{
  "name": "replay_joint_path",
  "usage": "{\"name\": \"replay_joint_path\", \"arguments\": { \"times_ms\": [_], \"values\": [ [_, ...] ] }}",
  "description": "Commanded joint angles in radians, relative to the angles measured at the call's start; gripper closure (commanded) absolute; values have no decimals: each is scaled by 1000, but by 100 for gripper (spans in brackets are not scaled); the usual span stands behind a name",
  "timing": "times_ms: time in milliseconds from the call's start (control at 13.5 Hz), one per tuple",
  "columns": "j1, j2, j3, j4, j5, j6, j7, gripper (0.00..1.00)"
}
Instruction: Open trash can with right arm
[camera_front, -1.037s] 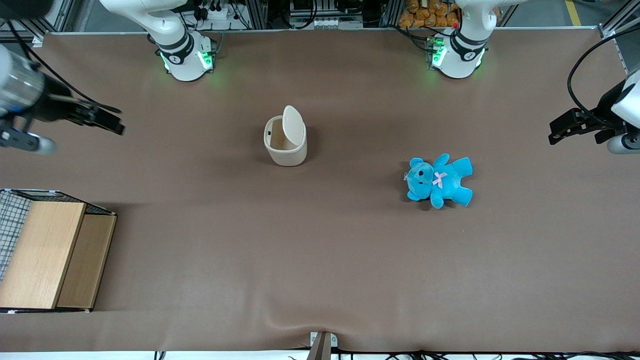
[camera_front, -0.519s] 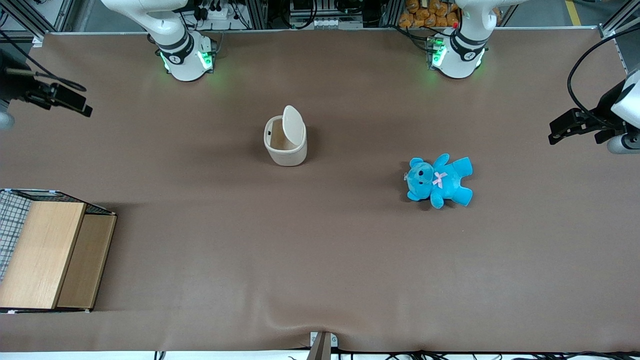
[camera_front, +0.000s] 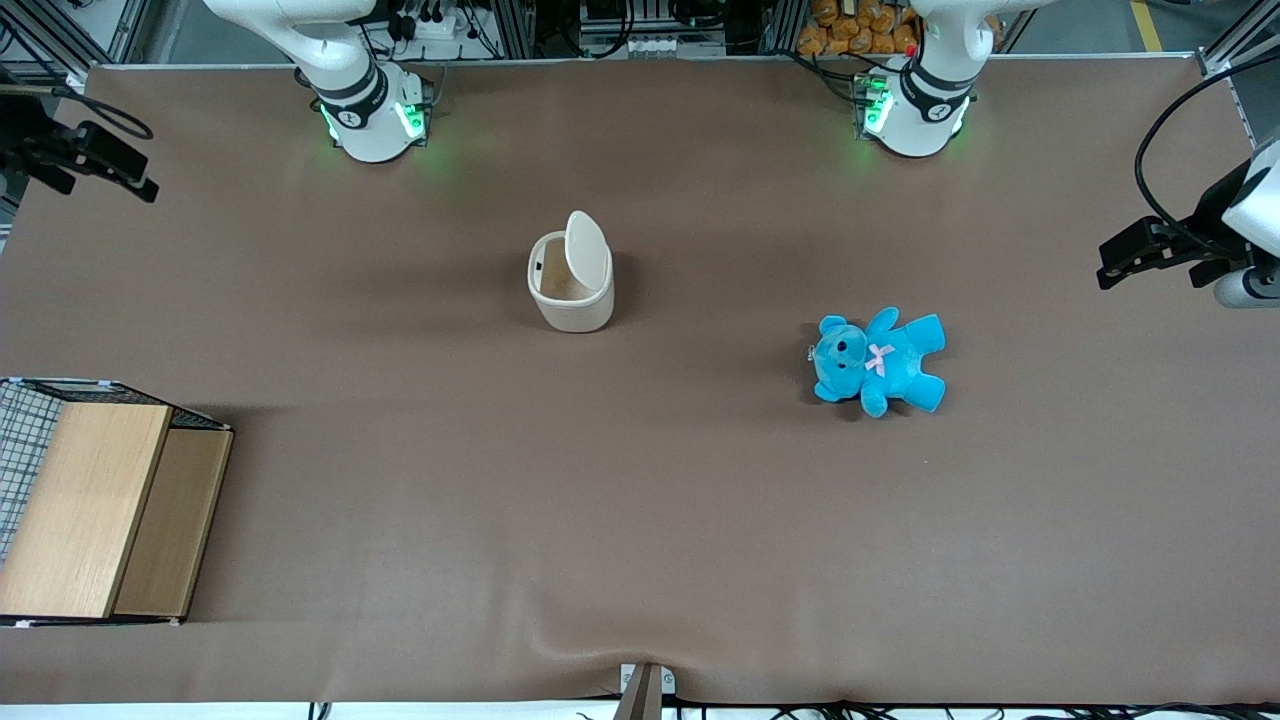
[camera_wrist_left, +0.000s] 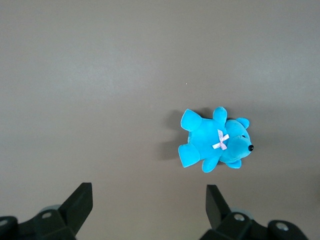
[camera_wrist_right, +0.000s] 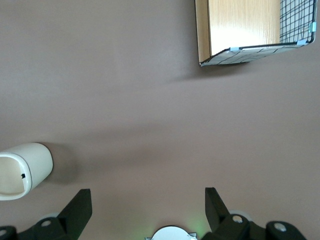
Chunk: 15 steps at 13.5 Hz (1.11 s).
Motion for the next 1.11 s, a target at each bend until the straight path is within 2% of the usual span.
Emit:
{"name": "replay_joint_path", "arguments": {
  "times_ms": [0,222,1037],
  "values": [
    [-14,102,11,109,-21,-47,-22,0],
    [-4,111,17,138,-40,-41,-12,0],
    [-17,131,14,143,-37,22,-24,0]
  ]
}}
